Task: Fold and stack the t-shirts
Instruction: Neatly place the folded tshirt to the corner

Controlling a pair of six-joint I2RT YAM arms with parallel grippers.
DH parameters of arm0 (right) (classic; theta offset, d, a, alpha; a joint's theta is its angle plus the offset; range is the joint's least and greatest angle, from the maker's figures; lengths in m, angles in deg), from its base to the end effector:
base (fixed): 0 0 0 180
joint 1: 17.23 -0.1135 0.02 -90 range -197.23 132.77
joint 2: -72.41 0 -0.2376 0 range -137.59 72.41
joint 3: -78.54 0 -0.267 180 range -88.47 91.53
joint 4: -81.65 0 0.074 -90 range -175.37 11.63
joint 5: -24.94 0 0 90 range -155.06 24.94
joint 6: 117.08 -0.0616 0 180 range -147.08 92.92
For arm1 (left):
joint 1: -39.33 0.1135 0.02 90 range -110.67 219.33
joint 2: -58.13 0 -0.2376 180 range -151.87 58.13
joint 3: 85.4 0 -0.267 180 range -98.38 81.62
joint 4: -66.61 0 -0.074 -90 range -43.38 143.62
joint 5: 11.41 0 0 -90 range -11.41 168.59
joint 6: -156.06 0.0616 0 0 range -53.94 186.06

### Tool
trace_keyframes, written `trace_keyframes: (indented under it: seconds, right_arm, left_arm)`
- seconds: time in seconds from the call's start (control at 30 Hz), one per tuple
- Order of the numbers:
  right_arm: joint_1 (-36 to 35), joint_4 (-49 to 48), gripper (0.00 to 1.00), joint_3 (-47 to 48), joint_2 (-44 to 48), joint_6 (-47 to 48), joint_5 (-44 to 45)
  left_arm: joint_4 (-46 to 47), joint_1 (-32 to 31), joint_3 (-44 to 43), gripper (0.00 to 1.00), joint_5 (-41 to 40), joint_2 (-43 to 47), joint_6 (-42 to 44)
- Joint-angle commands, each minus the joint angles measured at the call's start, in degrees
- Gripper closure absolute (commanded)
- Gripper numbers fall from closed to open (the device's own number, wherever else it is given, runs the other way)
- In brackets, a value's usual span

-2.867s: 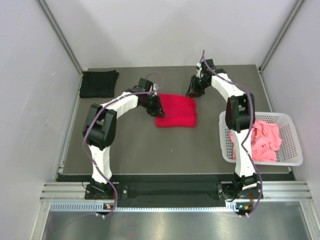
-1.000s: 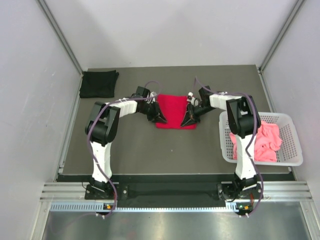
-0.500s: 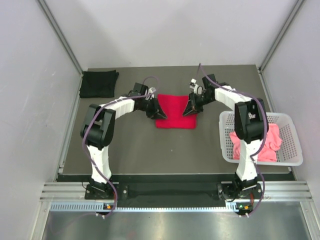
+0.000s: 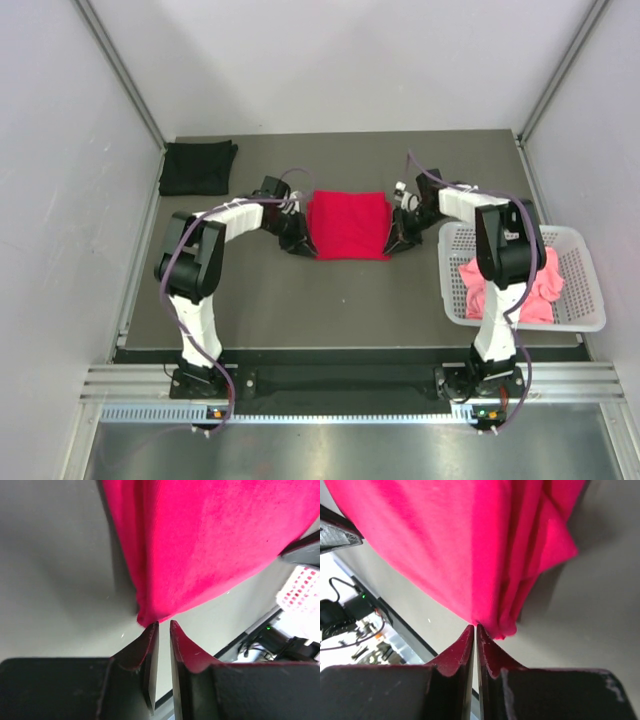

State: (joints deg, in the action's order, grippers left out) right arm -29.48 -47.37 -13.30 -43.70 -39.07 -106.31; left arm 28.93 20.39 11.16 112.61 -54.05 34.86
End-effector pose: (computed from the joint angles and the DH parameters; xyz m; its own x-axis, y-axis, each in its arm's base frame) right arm 0.3662 0.1211 0.0836 -0.9970 -0.0566 -0.0534 -0.0778 0.7357 0.6728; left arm 0.3613 -0.1604 0.0905 -0.9905 -0.1140 -0.0765 -0.0379 0.7625 -0.6458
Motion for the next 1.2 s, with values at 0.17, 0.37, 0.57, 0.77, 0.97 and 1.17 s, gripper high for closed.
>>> trace_keyframes:
  seconds: [0.17, 0.37, 0.57, 0.77, 0.97, 1.17]
  right_arm:
    - [-2.5, 1.2, 0.94, 13.9, -2.0, -1.9, -1.3]
    - [-1.5, -0.2, 0.94, 9.1, -4.9, 1.2, 0.8]
    - [-0.4, 0.7, 0.94, 0.8, 1.1, 5.4, 8.1]
    - [-1.3, 4.4, 0.92, 2.4, 10.5, 3.3, 9.1]
    - [-4.0, 8.8, 0.87, 7.1, 18.3, 1.4, 8.4]
    - [-5.2, 8.1, 0.84, 2.4, 24.8, 0.3, 8.7]
  left_arm:
    - [-2.6, -0.1, -12.3, 0.80, 1.0, -3.2, 0.8]
    - [1.6, 0.7, -9.0, 0.80, 1.5, -8.9, -0.2]
    - [-0.4, 0.8, -4.2, 0.80, -4.7, -4.1, 3.3]
    - [-5.1, 0.8, -5.9, 0.77, -9.8, 3.4, 5.2]
    - [-2.6, 2.0, -11.9, 0.49, -18.5, 2.9, 9.8]
    - [1.0, 4.7, -20.1, 0.40, -12.5, -4.9, 14.8]
